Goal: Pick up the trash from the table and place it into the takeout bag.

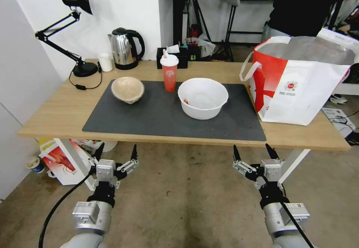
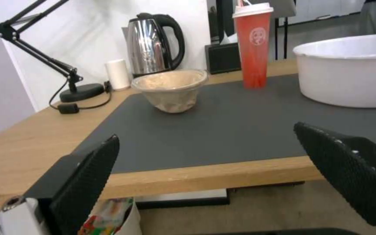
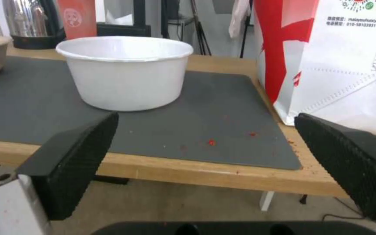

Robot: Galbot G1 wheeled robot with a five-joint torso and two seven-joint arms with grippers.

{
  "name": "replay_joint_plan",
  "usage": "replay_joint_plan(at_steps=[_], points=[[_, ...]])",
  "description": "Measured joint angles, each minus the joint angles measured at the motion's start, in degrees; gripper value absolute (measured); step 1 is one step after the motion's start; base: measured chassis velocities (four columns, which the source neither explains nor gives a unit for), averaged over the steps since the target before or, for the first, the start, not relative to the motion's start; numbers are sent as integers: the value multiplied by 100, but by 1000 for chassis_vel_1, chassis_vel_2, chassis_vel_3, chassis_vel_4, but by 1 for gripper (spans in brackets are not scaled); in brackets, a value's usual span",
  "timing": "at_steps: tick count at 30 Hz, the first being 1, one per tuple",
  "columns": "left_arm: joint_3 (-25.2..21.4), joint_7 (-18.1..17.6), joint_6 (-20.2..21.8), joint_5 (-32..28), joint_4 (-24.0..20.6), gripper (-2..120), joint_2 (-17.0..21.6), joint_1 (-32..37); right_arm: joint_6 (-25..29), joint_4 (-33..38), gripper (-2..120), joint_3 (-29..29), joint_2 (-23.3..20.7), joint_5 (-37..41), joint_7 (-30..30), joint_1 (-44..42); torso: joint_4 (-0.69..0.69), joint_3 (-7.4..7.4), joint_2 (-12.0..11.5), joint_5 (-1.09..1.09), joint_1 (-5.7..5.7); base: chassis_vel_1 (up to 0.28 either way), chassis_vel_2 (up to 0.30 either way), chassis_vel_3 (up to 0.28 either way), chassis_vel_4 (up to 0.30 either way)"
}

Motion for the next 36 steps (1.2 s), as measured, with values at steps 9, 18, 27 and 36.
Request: replay_joint_plan(at_steps=[9, 18, 27, 36], points=[[0, 0, 0, 0, 0, 100, 0, 0, 0, 0, 100, 0, 0, 0, 0, 0, 0, 0, 0, 0, 0, 0, 0, 0, 0], [0, 0, 0, 0, 0, 100, 0, 0, 0, 0, 100, 0, 0, 0, 0, 0, 0, 0, 0, 0, 0, 0, 0, 0, 0], [-252, 90, 596, -488, 40, 100, 83, -55, -147, -30, 100, -158, -239, 115, 46, 202, -4, 0, 0, 0, 0, 0, 0, 0, 0], [-716, 328, 1368, -1436, -5, 100, 221, -105, -787, -175, 100, -809, -1241, 607, 297, 1093, 2, 1, 0, 2, 1, 0, 0, 0, 0]])
